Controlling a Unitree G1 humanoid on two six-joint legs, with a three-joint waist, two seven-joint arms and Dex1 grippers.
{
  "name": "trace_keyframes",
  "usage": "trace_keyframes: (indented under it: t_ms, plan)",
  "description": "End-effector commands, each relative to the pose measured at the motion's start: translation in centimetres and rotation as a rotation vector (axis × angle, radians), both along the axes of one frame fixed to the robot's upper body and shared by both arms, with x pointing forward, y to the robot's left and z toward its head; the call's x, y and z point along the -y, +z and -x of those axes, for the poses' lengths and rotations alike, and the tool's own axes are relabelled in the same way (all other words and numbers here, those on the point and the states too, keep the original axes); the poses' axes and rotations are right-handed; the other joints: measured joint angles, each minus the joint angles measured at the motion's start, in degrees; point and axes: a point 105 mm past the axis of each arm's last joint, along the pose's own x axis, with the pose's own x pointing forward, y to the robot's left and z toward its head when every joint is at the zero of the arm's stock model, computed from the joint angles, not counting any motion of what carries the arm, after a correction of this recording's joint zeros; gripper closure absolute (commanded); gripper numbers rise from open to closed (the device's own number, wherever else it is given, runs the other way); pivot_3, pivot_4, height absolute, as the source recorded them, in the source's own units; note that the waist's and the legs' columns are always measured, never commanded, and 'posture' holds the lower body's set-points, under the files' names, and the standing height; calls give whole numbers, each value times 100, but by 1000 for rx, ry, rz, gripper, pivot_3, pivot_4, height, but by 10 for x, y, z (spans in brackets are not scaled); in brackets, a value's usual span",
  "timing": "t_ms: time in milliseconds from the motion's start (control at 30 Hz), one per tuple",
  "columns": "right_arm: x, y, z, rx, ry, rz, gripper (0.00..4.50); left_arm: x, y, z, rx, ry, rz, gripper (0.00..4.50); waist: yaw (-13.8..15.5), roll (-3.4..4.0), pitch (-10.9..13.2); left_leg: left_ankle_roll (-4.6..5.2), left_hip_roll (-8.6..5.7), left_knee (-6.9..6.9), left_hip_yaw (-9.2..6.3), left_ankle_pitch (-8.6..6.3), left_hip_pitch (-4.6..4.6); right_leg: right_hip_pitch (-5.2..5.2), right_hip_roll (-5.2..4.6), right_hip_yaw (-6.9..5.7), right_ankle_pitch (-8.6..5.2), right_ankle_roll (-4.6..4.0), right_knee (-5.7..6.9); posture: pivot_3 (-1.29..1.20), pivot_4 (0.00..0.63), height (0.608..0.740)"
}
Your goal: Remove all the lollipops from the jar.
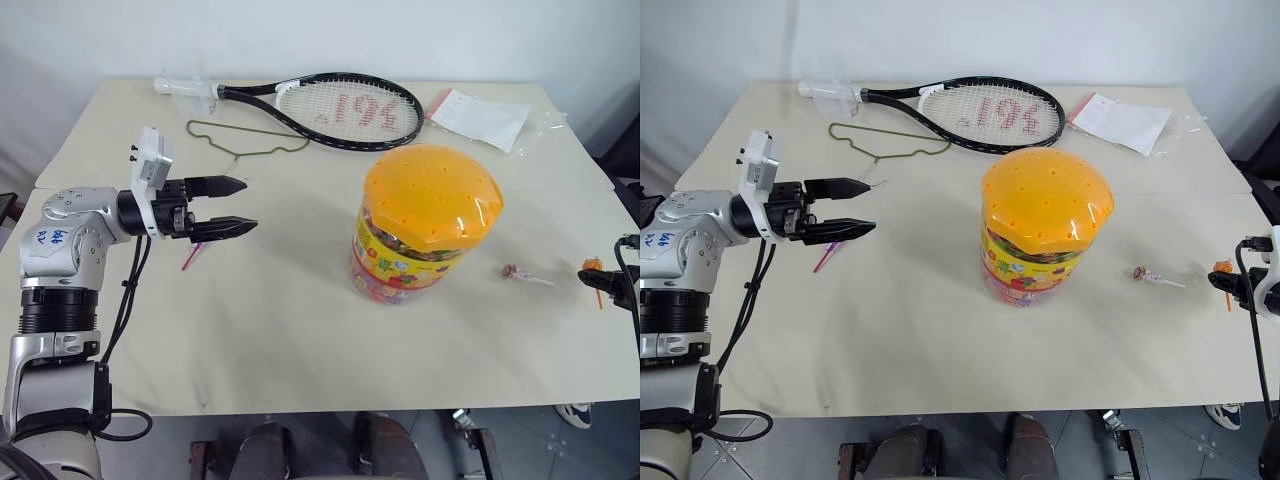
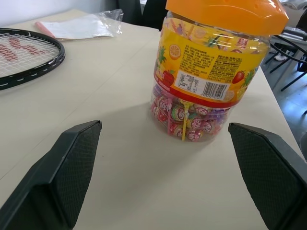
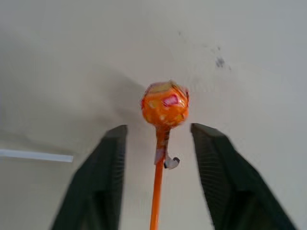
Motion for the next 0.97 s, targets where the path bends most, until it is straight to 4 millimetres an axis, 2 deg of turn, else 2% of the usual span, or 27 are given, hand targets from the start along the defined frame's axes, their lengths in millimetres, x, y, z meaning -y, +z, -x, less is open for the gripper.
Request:
trace_keyframes:
  t_ms: [33, 133, 200, 300, 367, 467, 533, 600, 633, 767, 967]
  plan:
    - [1, 13, 2, 32, 20, 25, 1000, -1, 14, 1, 63, 14, 24, 0, 15, 0, 0, 0, 0, 0, 0, 0, 0, 0, 0, 0, 0, 0, 0, 0, 150, 740]
    - [-8, 23, 12, 39, 108, 53, 31, -6, 13, -4, 63, 82, 18, 0, 35, 0, 0, 0, 0, 1, -2, 0, -1, 1, -1, -1, 0, 0, 0, 0, 150, 740]
    - [-19, 36, 20, 60, 184, 83, 31, -7, 13, -4, 69, 96, 19, 0, 43, 1, 1, 0, 0, 0, -4, 0, -2, 1, -1, -2, 0, 0, -1, 0, 150, 740]
    - [-45, 67, 33, 172, 341, 135, 31, -9, 12, 1, 59, 79, 23, 0, 38, 4, 1, 0, -1, 1, -2, 0, 0, 2, 0, -1, 1, 1, -1, 0, 150, 740]
    - [-68, 80, 42, 226, 460, 133, 31, -12, 10, 4, 52, 63, 25, 0, 24, 4, 1, 0, 0, 0, -2, 0, 4, 2, 1, 0, 1, 1, 1, 0, 150, 740]
    - [-118, 94, 62, 325, 743, 130, 31, -18, 6, 11, 21, 46, 32, 0, 20, 4, 2, -1, 2, -2, -2, -1, 11, 6, 4, 3, 1, 1, 1, 0, 150, 740]
    - [-137, 73, 72, 275, 894, 159, 31, -27, 2, 16, 10, 44, 21, 0, 31, 3, 1, -2, 2, -2, -4, -2, 16, 14, 4, 2, 1, 1, -1, 0, 150, 740]
    - [-147, 49, 81, 205, 1011, 172, 31, -34, -2, 20, 0, 50, 12, 0, 35, -2, 0, -3, 2, -2, -5, -3, 20, 20, 4, 2, 0, 1, -4, 0, 150, 740]
    - [-152, 43, 83, 211, 1058, 158, 31, -37, -5, 22, -12, 49, 11, 0, 48, -4, 0, -2, 1, -2, -5, -5, 20, 22, 3, 2, 1, 2, -7, 0, 150, 740]
    - [-167, 38, 76, 286, 1147, 94, 31, -49, -16, 30, -43, 68, 9, 0, 43, -3, 1, 1, -4, 3, -3, -6, 24, 25, 0, 7, 7, 6, -6, 0, 150, 740]
    - [-173, 26, 67, 295, 1132, 97, 31, -57, -23, 54, -33, 74, 32, 0, 23, -3, 1, 0, 3, 1, -4, -6, 28, 23, 2, 9, 7, 3, -2, 0, 150, 740]
